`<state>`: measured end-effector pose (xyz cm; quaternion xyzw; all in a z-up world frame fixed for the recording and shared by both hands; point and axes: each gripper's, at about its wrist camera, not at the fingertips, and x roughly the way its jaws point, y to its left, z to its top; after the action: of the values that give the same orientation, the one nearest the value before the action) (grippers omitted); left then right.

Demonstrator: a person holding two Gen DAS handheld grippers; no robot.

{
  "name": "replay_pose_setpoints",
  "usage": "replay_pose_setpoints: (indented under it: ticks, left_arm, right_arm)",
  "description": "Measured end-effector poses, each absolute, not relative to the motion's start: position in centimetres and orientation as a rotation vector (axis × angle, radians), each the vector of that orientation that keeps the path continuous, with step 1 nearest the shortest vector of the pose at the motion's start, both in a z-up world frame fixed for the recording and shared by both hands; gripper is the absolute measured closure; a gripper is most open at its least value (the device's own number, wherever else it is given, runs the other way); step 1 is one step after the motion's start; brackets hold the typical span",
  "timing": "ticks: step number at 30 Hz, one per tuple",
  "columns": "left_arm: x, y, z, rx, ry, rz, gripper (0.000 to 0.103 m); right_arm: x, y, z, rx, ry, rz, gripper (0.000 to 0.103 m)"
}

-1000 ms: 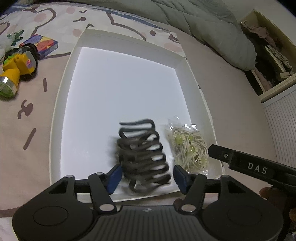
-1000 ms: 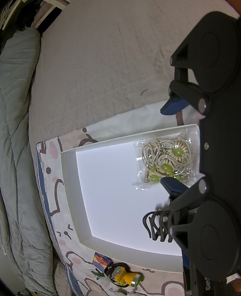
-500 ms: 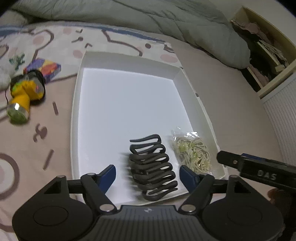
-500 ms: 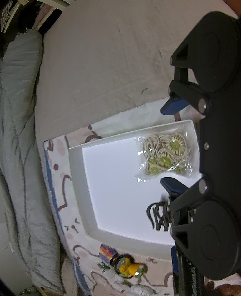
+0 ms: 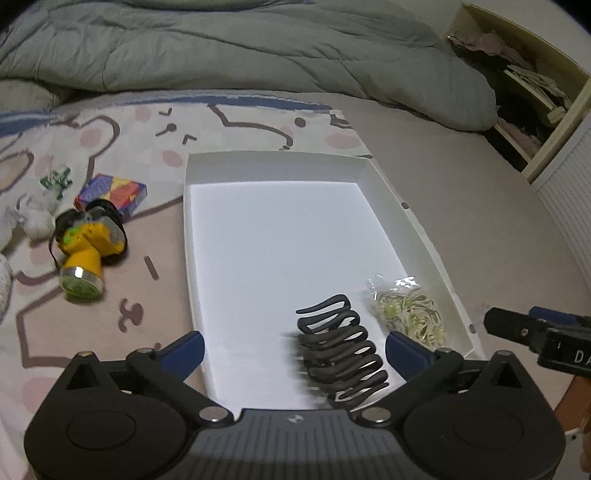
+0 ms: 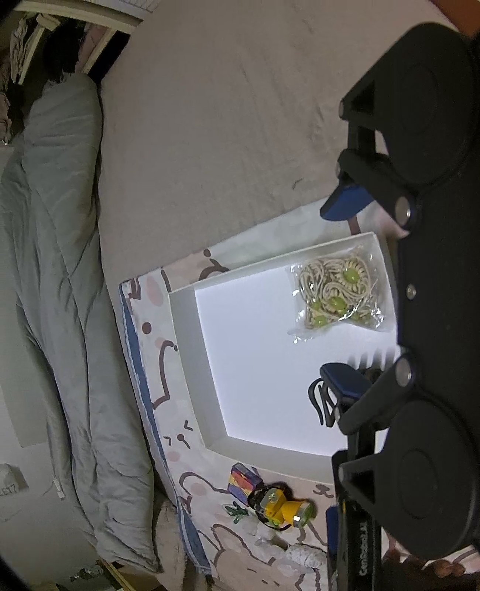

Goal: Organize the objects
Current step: 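Lower and release the spring with the left tool while the right tool releases the bead bag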

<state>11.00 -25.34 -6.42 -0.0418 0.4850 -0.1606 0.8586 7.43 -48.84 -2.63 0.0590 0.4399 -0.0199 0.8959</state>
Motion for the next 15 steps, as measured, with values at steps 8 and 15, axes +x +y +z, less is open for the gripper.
replay_pose_setpoints:
  ticks: [8, 15]
  left_arm:
    - [10.4, -24.5, -5.9, -0.052, 1.01, -0.334, 0.0]
    - [10.3, -23.5, -5.7, -0.044, 1.008, -0.332, 0.0]
  right_arm:
    - [6.6, -48.7, -2.3, 0.095, 0.9, -0.083, 0.006]
    - [5.5, -48.7, -1.4, 0.11, 0.868, -0.103, 0.0]
